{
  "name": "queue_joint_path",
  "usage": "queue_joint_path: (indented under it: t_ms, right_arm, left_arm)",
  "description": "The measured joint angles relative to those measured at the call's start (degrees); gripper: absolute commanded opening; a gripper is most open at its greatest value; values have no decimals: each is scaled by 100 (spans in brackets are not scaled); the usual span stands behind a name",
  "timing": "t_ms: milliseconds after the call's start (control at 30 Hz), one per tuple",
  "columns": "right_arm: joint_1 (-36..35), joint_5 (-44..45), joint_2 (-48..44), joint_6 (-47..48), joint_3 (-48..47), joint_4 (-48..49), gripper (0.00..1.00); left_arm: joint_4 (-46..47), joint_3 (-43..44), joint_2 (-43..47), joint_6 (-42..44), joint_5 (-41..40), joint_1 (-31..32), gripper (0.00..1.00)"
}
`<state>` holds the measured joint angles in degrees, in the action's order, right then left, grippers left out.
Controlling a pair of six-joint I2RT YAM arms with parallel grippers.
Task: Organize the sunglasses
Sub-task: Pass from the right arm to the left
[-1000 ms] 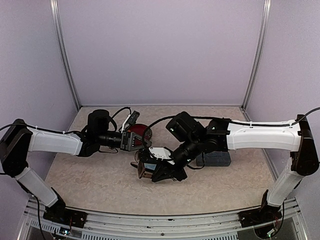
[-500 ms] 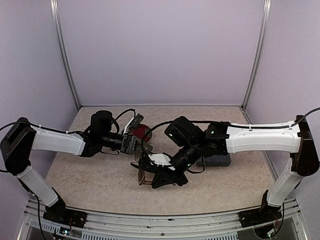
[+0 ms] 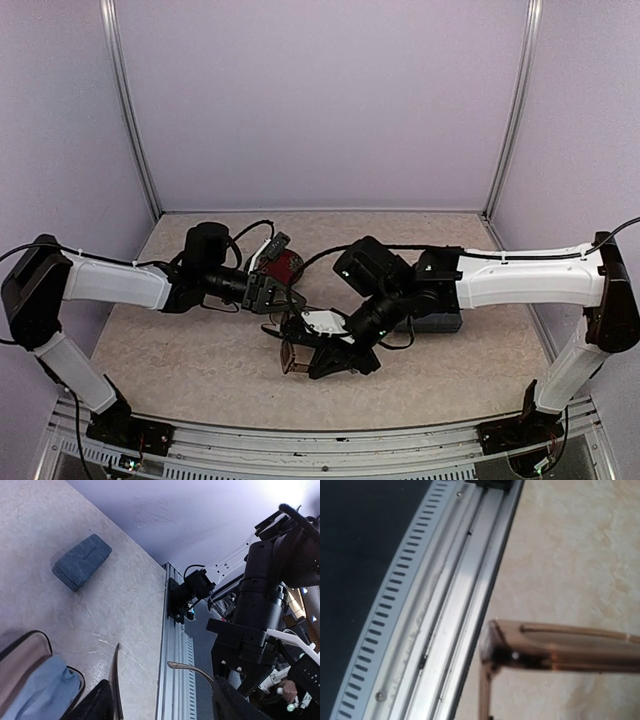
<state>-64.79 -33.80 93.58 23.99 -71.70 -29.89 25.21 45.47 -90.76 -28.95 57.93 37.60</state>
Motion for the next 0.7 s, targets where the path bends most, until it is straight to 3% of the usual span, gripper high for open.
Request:
queue_joint_path:
  t_ms: [133, 367, 567, 700]
  right_arm:
    - [20, 153, -15, -125, 42, -17, 0]
    - [72, 608, -15, -621, 20, -72, 0]
    - [348, 492, 31, -1113, -168, -114, 0]
    - [645, 175, 133, -1434, -350, -142, 0]
  left_arm:
    - [-28, -37, 306, -63, -605, -92, 83]
    - [-59, -581, 1766, 9, -2583, -168, 86]
    - [-243, -1193, 2916, 710, -4520, 684, 86]
    - [-448, -1510, 3294, 1311, -5375, 1228, 86]
